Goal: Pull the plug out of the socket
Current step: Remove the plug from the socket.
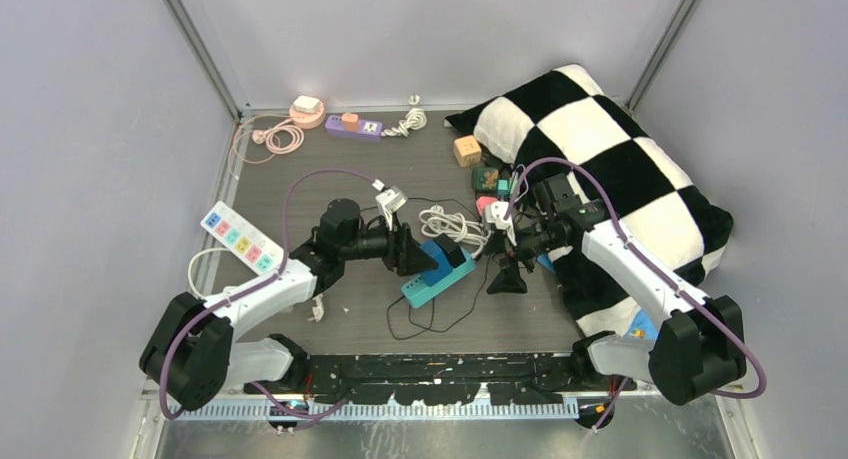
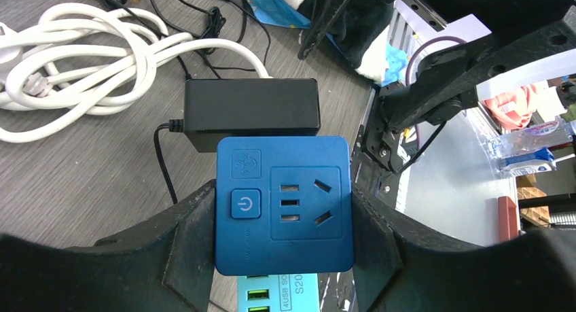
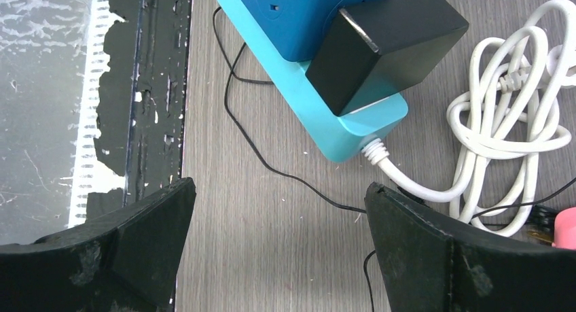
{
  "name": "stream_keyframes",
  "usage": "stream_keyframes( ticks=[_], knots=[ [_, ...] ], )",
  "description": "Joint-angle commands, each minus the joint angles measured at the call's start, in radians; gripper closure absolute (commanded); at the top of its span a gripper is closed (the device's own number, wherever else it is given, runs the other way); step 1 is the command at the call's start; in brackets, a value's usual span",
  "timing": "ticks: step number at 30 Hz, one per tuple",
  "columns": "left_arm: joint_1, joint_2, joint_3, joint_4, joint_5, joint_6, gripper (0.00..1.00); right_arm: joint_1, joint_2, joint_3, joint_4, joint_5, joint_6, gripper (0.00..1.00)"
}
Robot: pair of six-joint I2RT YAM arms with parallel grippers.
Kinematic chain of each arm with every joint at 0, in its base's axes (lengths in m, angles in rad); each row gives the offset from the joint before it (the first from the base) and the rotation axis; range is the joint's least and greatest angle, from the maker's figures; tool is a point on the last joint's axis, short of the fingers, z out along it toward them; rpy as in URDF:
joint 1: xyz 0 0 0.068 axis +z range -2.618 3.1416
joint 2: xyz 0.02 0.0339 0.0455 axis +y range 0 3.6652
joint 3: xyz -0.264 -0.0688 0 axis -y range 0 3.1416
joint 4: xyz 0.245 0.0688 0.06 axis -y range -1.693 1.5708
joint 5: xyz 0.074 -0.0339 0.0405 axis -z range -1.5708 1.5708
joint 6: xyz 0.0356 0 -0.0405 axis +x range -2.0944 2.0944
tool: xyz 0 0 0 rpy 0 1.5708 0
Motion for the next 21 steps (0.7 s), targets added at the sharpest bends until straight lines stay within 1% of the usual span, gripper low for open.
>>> stream_keyframes(
  ticks=[1,6,10,13,15,21],
  knots=[
    [0.006,0.004,-0.005,0.184,0.069,-0.048,1.0,0.0,0.009,0.044,0.012,-0.013,0.03,0.0],
    [0.006,0.024,-0.014,0.215,0.075,-0.085,1.0,0.001,0.02,0.048,0.018,-0.015,0.051,0.0],
    [0.006,0.021,-0.014,0.215,0.08,-0.084,1.0,-0.001,0.027,0.051,0.053,-0.017,0.115,0.0],
    [0.006,0.013,-0.012,0.186,0.088,-0.07,1.0,-0.011,0.04,0.055,0.098,-0.022,0.205,0.0],
    [0.009,0.002,-0.007,0.161,0.093,-0.066,1.0,-0.015,0.051,0.063,0.108,-0.028,0.238,0.0],
    [0.011,-0.023,0.013,0.089,0.107,-0.059,1.0,-0.015,0.048,0.058,0.107,-0.051,0.237,0.0]
  ],
)
